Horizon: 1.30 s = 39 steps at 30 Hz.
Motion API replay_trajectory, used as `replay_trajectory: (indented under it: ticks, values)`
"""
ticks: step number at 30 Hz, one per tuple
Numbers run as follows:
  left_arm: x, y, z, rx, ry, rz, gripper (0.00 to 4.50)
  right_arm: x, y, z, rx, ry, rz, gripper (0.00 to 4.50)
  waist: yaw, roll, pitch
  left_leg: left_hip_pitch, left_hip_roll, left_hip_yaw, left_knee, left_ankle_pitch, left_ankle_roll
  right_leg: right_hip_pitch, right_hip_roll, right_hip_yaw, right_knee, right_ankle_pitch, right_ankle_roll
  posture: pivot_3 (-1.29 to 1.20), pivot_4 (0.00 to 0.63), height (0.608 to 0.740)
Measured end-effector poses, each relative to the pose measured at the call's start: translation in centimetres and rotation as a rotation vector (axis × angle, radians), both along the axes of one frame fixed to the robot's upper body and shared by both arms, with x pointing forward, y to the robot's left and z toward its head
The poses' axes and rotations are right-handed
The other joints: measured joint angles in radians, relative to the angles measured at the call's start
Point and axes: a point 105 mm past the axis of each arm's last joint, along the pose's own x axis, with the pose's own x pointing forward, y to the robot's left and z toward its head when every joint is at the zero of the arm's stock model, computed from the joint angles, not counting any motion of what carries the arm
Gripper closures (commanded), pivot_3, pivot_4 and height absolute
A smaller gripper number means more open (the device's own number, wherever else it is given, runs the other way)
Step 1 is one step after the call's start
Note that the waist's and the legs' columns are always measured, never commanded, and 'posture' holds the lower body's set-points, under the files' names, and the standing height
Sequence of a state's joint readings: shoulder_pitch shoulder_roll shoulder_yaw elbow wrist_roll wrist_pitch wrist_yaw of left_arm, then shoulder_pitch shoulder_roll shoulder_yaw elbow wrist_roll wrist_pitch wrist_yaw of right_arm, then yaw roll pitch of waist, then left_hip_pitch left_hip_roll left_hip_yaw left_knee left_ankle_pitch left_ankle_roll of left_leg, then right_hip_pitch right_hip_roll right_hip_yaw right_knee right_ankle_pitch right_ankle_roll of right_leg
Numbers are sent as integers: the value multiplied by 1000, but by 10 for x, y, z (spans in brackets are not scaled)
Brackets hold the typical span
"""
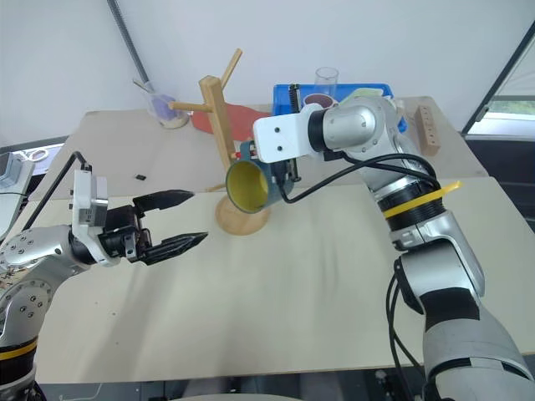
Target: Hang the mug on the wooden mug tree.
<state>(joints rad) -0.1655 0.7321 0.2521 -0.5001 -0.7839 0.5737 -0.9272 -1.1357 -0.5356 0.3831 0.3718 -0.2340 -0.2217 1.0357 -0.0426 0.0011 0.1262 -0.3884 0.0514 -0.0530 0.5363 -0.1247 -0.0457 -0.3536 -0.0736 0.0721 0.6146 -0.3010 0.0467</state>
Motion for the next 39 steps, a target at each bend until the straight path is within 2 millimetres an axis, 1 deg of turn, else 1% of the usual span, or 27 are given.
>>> replay_trajectory:
  ticks: [1, 3, 4, 5, 6, 7, 9, 10, 13, 16, 18, 20, 22, 25, 27, 31, 34, 39]
  values:
    - [1, 0, 1, -3, -4, 1, 0, 1, 1, 0, 1, 3, 1, 3525, 0, 0, 0, 0, 0, 0, 0, 0, 0, 0, 0, 0, 0, 0, 0, 0, 150, 740]
    - [2, 0, 3, -5, -10, 4, 0, 1, 1, 3, 0, -2, 1, 2789, 0, 0, 0, 0, 0, 0, 0, 0, 0, 0, 0, 0, 0, 0, 0, 0, 150, 740]
    - [2, 0, 3, -5, -12, 4, 0, 1, 2, 5, 0, -7, 4, 2547, 0, 0, 0, 0, 0, 0, 0, 0, 0, 0, 0, 0, 0, 0, 0, 0, 150, 740]
    - [2, 0, 4, -7, -14, 4, 0, 1, 2, 7, 0, -16, 7, 2156, 0, 0, 0, 0, 0, 0, 0, 0, 0, 0, 0, 0, 0, 0, 0, 0, 150, 740]
    - [3, -1, 4, -12, -15, 5, 0, 1, 3, 8, 1, -20, 9, 1870, 0, 0, 0, 0, 0, 0, 0, 0, 0, 0, 0, 0, 0, 0, 0, 0, 150, 740]
    - [3, -1, 4, -18, -15, 5, 0, 1, 3, 9, 3, -25, 11, 1426, 0, 0, 0, 0, 0, 0, 0, 0, 0, 0, 0, 0, 0, 0, 0, 0, 150, 740]
    - [3, -2, 4, -23, -13, 3, 0, 0, 2, 10, 6, -37, 16, 750, 0, 0, 0, 0, 0, 0, 0, 0, 0, 0, 0, 0, 0, 0, 0, 0, 150, 740]
    - [3, -2, 4, -25, -14, 2, 0, 0, 1, 11, 6, -40, 15, 510, 0, 0, 0, 0, 0, 0, 0, 0, 0, 0, 0, 0, 0, 0, 0, 0, 150, 740]
    - [6, -1, 6, -37, -15, 3, 0, -3, -11, 17, -2, -49, 7, 510, 4, 0, 0, 0, 0, 0, 0, 0, 0, 0, 0, 0, 0, 0, 0, 0, 150, 740]
    - [12, 3, 7, -35, -18, 36, 0, -12, -30, 24, 33, -12, -2, 510, 8, 0, 0, 0, 0, 0, 0, 0, 0, 1, 0, 0, 0, 0, 0, 0, 150, 740]
    - [21, 12, 5, 22, -22, 107, 0, -19, -48, 24, 76, 65, -28, 510, 8, 0, 0, 0, 0, 0, 0, 0, 0, 1, 0, 0, 0, 0, 0, 0, 150, 740]
    - [30, 23, 2, 114, -22, 196, 0, -29, -63, 20, 151, 191, -49, 510, 7, -1, 0, 0, 0, 0, 0, 0, 0, 1, 0, 0, 0, 0, 0, 0, 150, 740]
    - [36, 34, -1, 171, -22, 261, 0, -38, -73, 15, 215, 305, -64, 510, 6, 0, 0, 0, 0, 1, 0, 0, -1, 1, -1, 0, 0, 0, 0, 0, 150, 740]
    - [39, 48, -6, 258, -21, 304, 0, -55, -85, 7, 283, 450, -86, 510, 2, 0, 1, 0, 0, 0, 0, -2, -3, 0, -1, 0, 0, 0, 0, 0, 150, 740]
    - [41, 58, -7, 301, -13, 333, 0, -64, -88, 5, 330, 521, -101, 510, 0, -1, 1, 0, 0, 1, -1, -4, -6, -1, -1, 0, -1, 0, 0, 0, 150, 740]
    - [43, 64, -7, 303, -1, 334, 0, -75, -83, 11, 393, 553, -96, 510, 0, -3, 3, 0, 0, 1, 0, -5, -7, -2, -2, 0, -1, 0, 0, 0, 150, 740]
    - [43, 67, -7, 322, 14, 332, 0, -78, -81, 11, 402, 555, -100, 510, 1, -4, 3, -1, 0, 1, 0, -5, -8, -3, -2, 0, -3, 0, 0, 0, 150, 740]
    - [44, 68, -4, 319, 10, 323, 0, -77, -82, 12, 417, 551, -120, 510, 3, -5, 4, -1, 0, 2, 0, -5, -8, -3, -3, 0, -3, 0, 0, 0, 150, 740]
